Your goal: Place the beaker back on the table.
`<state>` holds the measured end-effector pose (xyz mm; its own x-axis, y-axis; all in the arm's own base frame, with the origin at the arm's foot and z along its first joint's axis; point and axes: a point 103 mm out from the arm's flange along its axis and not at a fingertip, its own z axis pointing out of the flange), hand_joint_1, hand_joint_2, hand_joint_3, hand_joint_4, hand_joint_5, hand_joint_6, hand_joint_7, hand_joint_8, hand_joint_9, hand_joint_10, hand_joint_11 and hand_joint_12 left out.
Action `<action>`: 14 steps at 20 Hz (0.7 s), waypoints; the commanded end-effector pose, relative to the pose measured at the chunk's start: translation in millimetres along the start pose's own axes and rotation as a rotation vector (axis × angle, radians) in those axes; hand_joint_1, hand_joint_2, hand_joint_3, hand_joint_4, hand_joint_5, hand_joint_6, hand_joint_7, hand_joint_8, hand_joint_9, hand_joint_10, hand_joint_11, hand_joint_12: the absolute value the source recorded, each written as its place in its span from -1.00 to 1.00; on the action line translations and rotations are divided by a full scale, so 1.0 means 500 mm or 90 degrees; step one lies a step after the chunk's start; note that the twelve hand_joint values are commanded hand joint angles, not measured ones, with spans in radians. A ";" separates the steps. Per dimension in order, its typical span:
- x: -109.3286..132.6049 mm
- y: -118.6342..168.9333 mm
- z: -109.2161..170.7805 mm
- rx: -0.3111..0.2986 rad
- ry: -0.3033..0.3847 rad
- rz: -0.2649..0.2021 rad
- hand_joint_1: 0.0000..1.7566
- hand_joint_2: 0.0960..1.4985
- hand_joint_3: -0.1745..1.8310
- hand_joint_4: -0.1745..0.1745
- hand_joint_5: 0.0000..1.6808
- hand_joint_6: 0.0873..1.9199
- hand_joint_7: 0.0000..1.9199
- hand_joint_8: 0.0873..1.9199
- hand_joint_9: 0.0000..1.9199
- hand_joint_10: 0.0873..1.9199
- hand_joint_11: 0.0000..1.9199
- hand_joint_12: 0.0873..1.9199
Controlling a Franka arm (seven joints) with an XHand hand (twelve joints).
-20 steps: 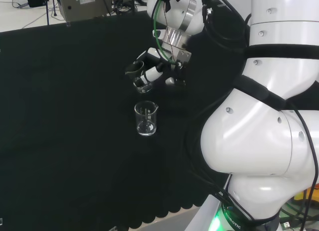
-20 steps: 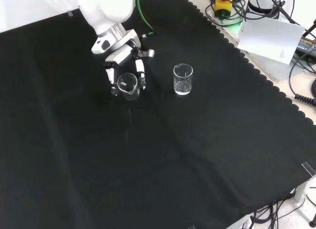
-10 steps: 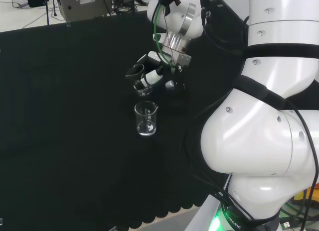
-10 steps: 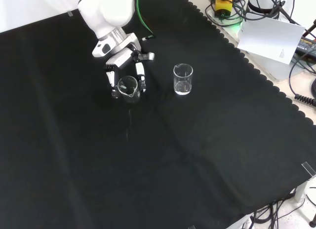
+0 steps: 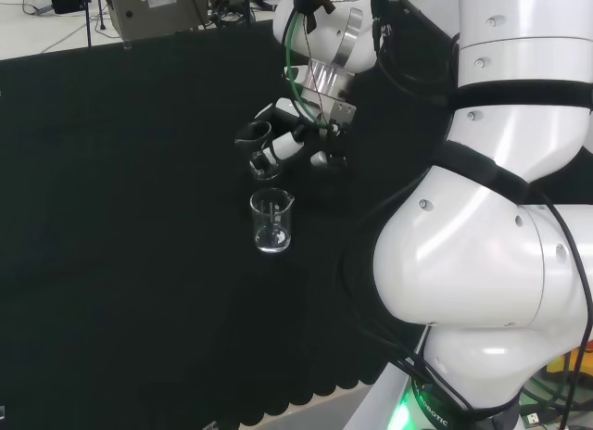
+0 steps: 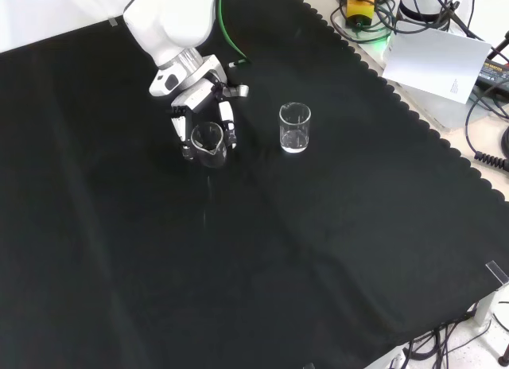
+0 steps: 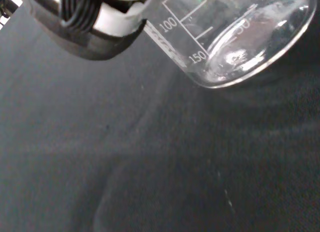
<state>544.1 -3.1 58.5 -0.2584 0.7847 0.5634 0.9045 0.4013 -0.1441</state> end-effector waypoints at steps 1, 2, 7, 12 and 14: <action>-0.011 -0.027 0.000 0.017 0.005 0.001 0.36 0.28 -1.00 -0.13 -0.21 -0.09 0.08 -1.00 0.12 -0.87 -0.07 -0.01; -0.013 -0.031 -0.002 0.018 0.005 0.004 0.34 0.27 -1.00 -0.12 -0.25 -0.09 0.04 -1.00 0.10 -0.87 -0.11 0.03; -0.024 -0.051 -0.019 0.013 0.003 0.014 0.30 0.25 -1.00 -0.13 -0.34 -0.14 -0.01 -1.00 0.04 -0.88 -0.22 0.10; -0.024 -0.064 -0.030 0.039 -0.011 0.021 0.24 0.18 -1.00 -0.22 -0.50 -0.39 -0.14 -1.00 -0.14 -0.76 -0.42 0.25; -0.023 -0.064 -0.029 0.056 -0.021 0.030 0.22 0.16 -1.00 -0.23 -0.52 -0.48 -0.19 -1.00 -0.24 -0.64 -0.48 0.27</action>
<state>525.0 -30.0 66.2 -0.2360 0.7991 0.5529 0.8960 0.3992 -0.1945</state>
